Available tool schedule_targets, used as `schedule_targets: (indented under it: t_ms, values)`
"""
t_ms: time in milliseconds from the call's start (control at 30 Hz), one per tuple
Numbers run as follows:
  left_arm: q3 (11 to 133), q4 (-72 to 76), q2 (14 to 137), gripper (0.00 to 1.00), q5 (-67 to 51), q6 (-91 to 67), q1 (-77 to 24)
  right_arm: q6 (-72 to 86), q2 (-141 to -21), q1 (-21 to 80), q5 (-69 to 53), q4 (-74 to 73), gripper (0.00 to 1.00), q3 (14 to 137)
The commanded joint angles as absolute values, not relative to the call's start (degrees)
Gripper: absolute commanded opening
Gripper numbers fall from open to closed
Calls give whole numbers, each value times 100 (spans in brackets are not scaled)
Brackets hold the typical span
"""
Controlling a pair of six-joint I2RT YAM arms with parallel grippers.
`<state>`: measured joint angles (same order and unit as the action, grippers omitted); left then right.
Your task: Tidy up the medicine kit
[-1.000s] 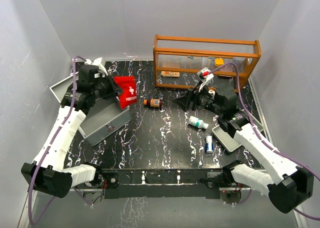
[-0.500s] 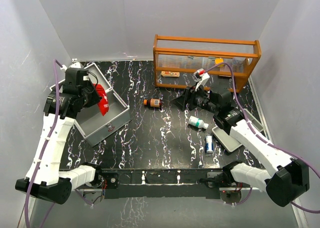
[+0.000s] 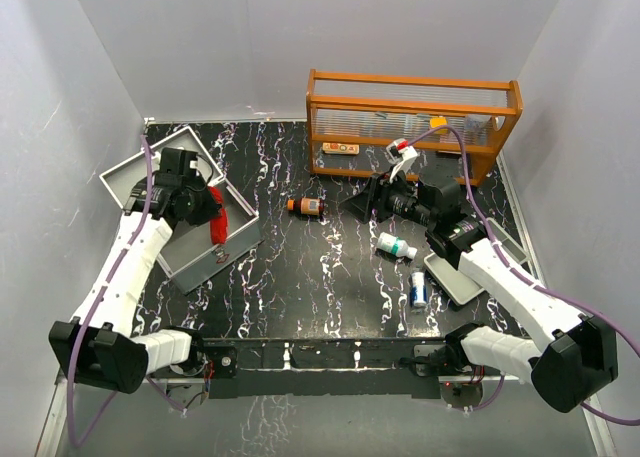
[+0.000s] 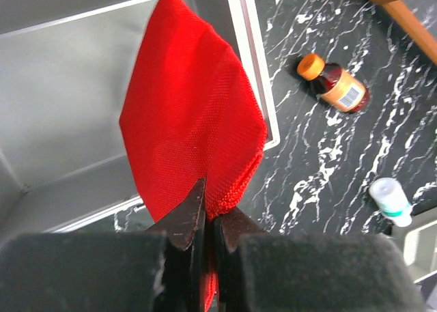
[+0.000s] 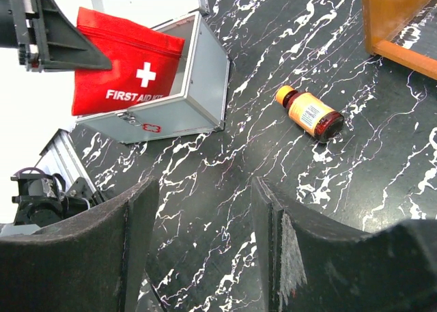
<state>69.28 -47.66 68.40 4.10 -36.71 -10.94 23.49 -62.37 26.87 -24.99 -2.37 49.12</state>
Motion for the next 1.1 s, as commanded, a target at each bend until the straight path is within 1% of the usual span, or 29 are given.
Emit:
schedule_targets:
  t_ms: [0, 333, 567, 767, 900, 1067]
  values:
    - [6810, -3846, 6895, 0, -185, -3974, -938, 2441, -6097, 2669, -2516, 17, 54, 4931]
    - [6398, -2946, 7133, 0, -561, -4523, -592, 2507, -6097, 2680, -2600, 97, 53, 4904]
    - [5981, -3263, 7041, 0, -35, -4283, -372, 2514, -6059, 2676, -2618, 126, 53, 4863]
    - [5622, -3577, 6790, 10, 414, -3994, -217, 2529, -6119, 2677, -2695, 229, 53, 4869]
    - [5546, -3589, 6851, 17, 562, -3782, -131, 2553, -6175, 2678, -2740, 272, 53, 4899]
    - [5660, -3484, 7115, 17, 820, -3430, -68, 2549, -6165, 2674, -2751, 264, 53, 4901]
